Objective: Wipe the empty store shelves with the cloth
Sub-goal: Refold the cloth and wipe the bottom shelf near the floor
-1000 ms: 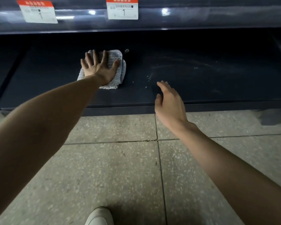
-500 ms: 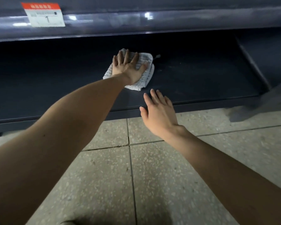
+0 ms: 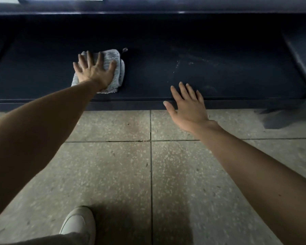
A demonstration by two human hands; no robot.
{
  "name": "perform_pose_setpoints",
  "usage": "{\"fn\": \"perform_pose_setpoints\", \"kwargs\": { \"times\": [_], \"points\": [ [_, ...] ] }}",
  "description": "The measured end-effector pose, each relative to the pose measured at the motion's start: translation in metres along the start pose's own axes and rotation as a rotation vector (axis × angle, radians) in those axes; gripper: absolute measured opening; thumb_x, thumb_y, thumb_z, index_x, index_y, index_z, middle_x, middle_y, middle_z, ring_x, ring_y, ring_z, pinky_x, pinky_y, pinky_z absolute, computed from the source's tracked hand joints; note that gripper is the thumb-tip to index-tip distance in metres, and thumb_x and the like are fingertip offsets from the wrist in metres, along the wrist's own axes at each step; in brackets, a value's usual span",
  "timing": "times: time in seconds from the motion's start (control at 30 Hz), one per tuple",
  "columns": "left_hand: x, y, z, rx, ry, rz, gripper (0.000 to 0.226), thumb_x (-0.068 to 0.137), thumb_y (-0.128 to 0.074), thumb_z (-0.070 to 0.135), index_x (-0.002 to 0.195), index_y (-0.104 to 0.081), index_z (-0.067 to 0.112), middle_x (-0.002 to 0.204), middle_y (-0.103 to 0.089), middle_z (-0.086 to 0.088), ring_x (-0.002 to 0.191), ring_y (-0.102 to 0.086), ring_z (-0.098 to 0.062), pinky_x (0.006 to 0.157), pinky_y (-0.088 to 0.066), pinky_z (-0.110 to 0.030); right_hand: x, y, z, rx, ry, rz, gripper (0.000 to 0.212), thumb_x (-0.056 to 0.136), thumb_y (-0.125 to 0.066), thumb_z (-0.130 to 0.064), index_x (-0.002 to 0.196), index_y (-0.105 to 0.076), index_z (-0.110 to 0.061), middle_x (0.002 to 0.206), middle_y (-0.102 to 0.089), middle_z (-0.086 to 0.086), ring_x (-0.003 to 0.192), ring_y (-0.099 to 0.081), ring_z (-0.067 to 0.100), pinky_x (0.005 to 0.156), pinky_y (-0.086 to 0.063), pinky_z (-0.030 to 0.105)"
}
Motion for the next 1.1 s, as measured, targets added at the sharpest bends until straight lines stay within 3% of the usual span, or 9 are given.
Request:
{"fn": "perform_pose_setpoints", "kwargs": {
  "times": [0.23, 0.53, 0.67, 0.77, 0.97, 1.1],
  "points": [
    [0.021, -0.004, 0.058, -0.005, -0.035, 0.006, 0.083, 0.086, -0.008, 0.078, 0.157, -0.01, 0.034, 0.166, 0.004, -0.01, 0.151, 0.01, -0.035, 0.119, 0.004, -0.056, 0.003, 0.007, 0.021, 0.096, 0.005, 0.063, 0.062, 0.102, -0.024, -0.05, 0.155, -0.018, -0.019, 0.165, -0.007, 0.01, 0.152, -0.002, 0.022, 0.123, -0.001, 0.042],
    [0.017, -0.017, 0.256, -0.014, -0.402, 0.001, 0.079, 0.086, -0.014, 0.076, 0.154, -0.021, 0.036, 0.166, -0.009, -0.004, 0.152, 0.001, -0.031, 0.12, -0.001, -0.049, -0.012, 0.0, 0.103, 0.211, -0.211, 0.374, 0.057, 0.099, -0.028, -0.042, 0.145, -0.042, -0.011, 0.159, -0.026, 0.019, 0.15, -0.017, 0.029, 0.121, -0.003, 0.05],
    [-0.032, -0.025, 0.32, -0.028, -0.603, -0.06, 0.075, 0.091, -0.016, 0.072, 0.156, -0.017, 0.035, 0.166, -0.005, -0.002, 0.152, 0.005, -0.028, 0.122, 0.004, -0.044, -0.022, -0.004, 0.124, 0.253, -0.298, 0.459, 0.058, 0.099, -0.027, -0.042, 0.145, -0.042, -0.009, 0.159, -0.026, 0.022, 0.15, -0.018, 0.031, 0.12, -0.001, 0.049],
    [-0.046, -0.024, 0.317, -0.054, -0.665, -0.066, 0.071, 0.093, -0.016, 0.071, 0.155, -0.018, 0.037, 0.166, -0.006, 0.0, 0.152, 0.004, -0.024, 0.122, 0.003, -0.043, -0.03, -0.001, 0.125, 0.285, -0.319, 0.51, 0.062, 0.099, -0.022, -0.044, 0.147, -0.039, -0.007, 0.159, -0.025, 0.022, 0.15, -0.017, 0.032, 0.12, -0.003, 0.049],
    [-0.066, -0.021, 0.257, -0.116, -0.764, -0.014, 0.066, 0.095, -0.022, 0.067, 0.152, -0.028, 0.034, 0.165, -0.017, -0.001, 0.152, -0.007, -0.021, 0.123, -0.004, -0.041, -0.028, 0.002, 0.099, 0.307, -0.268, 0.392, 0.056, 0.103, -0.027, -0.039, 0.152, -0.027, -0.012, 0.163, -0.012, 0.016, 0.152, -0.003, 0.026, 0.122, 0.004, 0.044],
    [-0.062, -0.013, 0.2, -0.027, -0.778, -0.029, 0.067, 0.098, -0.02, 0.064, 0.155, -0.023, 0.03, 0.166, -0.009, -0.006, 0.153, 0.0, -0.021, 0.123, 0.005, -0.042, -0.013, 0.017, 0.058, 0.331, -0.187, 0.384, 0.053, 0.104, -0.03, -0.034, 0.152, -0.026, -0.012, 0.163, -0.015, 0.015, 0.152, -0.004, 0.025, 0.123, 0.001, 0.043]
  ]
}}
Point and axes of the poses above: each hand's wrist, its own x-axis towards the middle knuckle, its own y-axis out of the back of the hand, z = x × y, the point moved 5 cm from there along x, towards the middle knuckle
